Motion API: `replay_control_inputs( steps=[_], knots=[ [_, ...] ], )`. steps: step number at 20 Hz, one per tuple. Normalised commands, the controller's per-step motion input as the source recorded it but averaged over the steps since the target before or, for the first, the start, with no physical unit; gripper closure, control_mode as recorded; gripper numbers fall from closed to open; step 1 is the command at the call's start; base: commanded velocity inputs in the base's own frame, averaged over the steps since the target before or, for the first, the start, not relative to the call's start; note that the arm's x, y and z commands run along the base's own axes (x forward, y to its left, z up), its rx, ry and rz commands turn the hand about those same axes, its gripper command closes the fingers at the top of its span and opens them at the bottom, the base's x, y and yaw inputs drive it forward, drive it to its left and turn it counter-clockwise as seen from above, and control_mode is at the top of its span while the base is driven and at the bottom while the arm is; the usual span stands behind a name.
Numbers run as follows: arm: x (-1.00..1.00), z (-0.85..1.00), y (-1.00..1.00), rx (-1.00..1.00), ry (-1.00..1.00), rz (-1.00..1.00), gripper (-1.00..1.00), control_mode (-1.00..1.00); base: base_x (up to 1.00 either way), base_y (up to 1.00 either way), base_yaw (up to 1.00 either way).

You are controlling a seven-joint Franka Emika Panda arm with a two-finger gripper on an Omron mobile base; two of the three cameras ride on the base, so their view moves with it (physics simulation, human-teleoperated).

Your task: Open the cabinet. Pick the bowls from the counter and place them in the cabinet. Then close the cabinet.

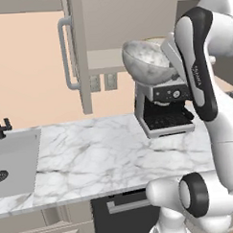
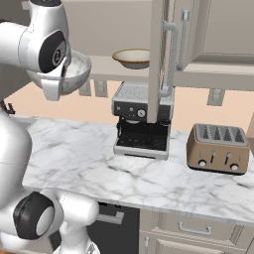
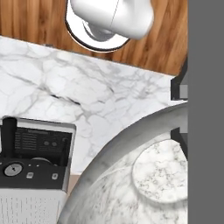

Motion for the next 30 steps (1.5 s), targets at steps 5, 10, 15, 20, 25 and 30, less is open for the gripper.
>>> replay_control_inputs(
  steps=[5,10,15,20,25,30],
  knots=[
    [0.27,0.0,0.01,-0.09,-0.02,0.0,1.0,-1.0,0.0,0.0,0.0],
    [0.23,0.0,0.01,-0.13,-0.13,0.0,1.0,-1.0,0.0,0.0,0.0],
    [0.29,0.0,0.01,-0.07,-0.11,0.0,1.0,-1.0,0.0,0.0,0.0],
    [0.3,0.0,0.0,0.0,-0.01,0.0,1.0,-1.0,0.0,0.0,0.0],
    [0.31,0.0,0.0,0.0,0.0,0.0,1.0,-1.0,0.0,0.0,0.0],
    [0.3,0.02,0.0,0.0,0.0,0.0,1.0,-1.0,0.0,0.0,0.0]
  ],
)
